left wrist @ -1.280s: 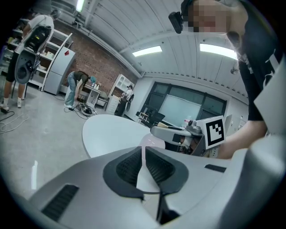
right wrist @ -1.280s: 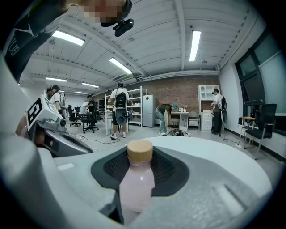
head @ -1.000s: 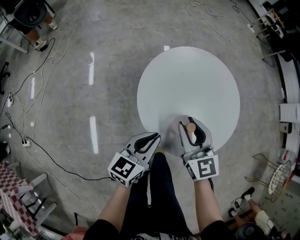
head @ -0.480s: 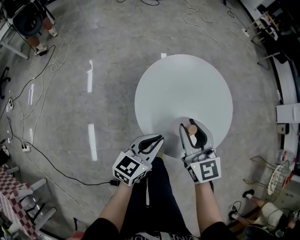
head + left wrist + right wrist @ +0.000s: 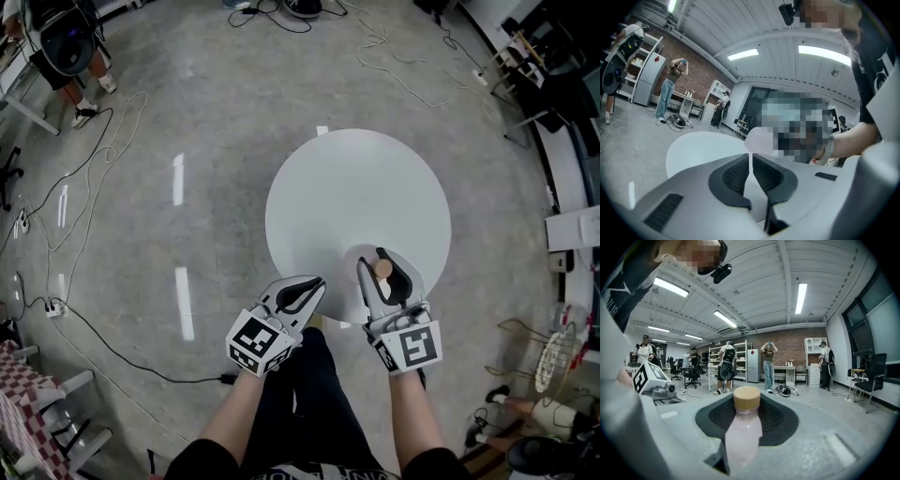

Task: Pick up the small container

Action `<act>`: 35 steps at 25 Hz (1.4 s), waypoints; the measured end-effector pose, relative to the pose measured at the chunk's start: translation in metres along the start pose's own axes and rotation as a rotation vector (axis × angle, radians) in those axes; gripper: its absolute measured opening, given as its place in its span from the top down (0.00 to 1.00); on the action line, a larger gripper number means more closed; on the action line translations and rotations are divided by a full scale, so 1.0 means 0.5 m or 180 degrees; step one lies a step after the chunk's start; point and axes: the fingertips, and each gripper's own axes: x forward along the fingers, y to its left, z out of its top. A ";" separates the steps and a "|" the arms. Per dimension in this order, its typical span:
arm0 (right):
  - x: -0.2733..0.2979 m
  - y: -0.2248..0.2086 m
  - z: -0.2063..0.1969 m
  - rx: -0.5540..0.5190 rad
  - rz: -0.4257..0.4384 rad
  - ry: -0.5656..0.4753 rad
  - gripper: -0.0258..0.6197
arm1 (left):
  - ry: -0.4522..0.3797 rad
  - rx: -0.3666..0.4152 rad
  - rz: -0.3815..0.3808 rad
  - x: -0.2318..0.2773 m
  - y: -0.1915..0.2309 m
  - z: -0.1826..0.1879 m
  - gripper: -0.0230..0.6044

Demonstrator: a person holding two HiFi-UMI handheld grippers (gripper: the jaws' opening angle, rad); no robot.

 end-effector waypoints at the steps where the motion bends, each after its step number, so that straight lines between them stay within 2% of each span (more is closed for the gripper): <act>1: -0.004 0.001 0.004 -0.0001 0.0001 -0.0008 0.76 | -0.0007 0.0003 0.0001 -0.003 -0.002 0.005 0.93; 16: -0.040 -0.004 0.090 -0.0020 -0.0001 -0.0017 0.76 | -0.0097 0.0131 0.0042 -0.039 -0.030 0.080 0.93; 35: -0.087 -0.034 0.171 0.0052 -0.0068 -0.0059 0.76 | -0.0392 0.0320 0.0268 -0.088 -0.036 0.224 0.93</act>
